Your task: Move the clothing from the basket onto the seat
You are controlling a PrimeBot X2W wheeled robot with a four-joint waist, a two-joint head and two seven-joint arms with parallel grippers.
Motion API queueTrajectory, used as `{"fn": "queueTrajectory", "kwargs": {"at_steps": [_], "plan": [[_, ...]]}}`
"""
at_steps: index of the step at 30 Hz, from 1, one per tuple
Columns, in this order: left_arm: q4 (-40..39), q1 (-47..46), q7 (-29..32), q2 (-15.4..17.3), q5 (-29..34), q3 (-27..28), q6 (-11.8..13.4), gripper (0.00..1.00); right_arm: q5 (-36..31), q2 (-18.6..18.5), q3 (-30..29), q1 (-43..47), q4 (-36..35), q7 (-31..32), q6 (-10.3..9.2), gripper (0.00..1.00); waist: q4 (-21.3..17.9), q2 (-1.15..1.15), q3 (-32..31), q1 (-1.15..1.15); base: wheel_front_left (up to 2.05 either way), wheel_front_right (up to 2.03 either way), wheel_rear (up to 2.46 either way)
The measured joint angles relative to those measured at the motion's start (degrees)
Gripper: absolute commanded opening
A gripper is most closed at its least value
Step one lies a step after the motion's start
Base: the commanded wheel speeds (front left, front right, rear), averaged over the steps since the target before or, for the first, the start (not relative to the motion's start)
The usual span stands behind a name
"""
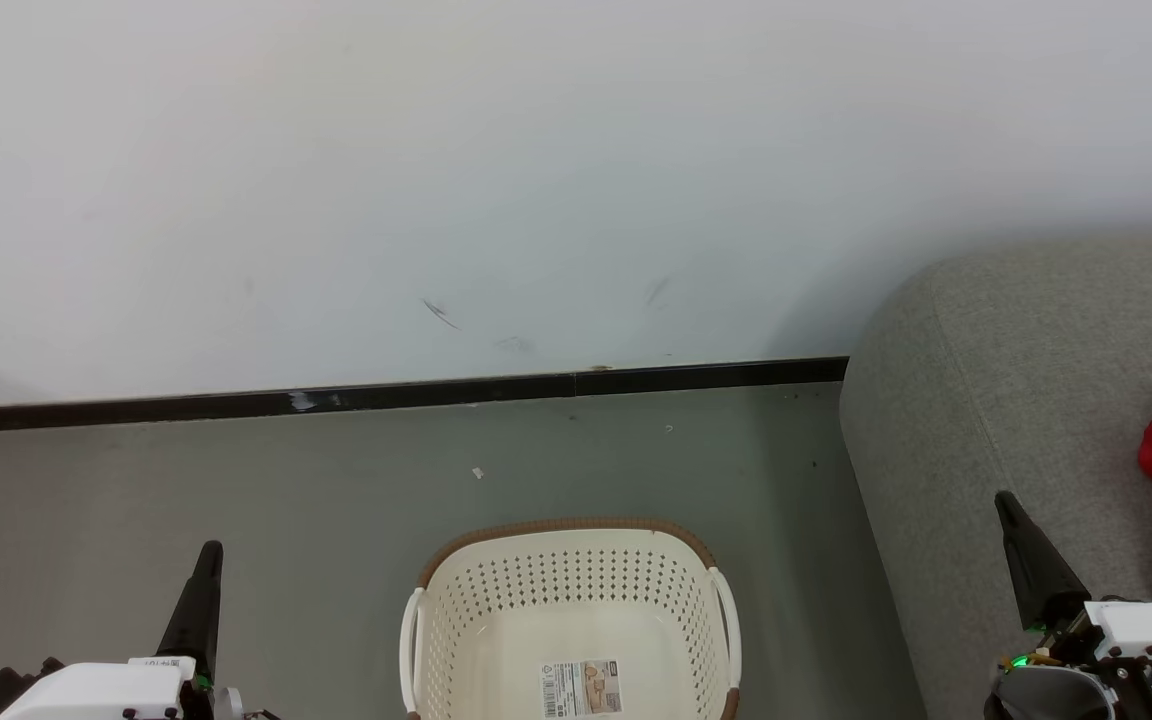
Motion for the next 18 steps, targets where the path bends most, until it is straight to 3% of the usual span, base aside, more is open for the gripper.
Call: {"fn": "queueTrajectory", "kwargs": {"at_steps": [18], "plan": [[0.1, 0.0, 0.0, 0.0, 0.0, 0.0, 0.0, 0.00, 0.0, 0.0, 0.0, 0.0, 0.0, 0.0, 0.00, 0.00, 0.0, 0.00, 0.0, 0.00, 0.00, 0.00, 0.00]]}}
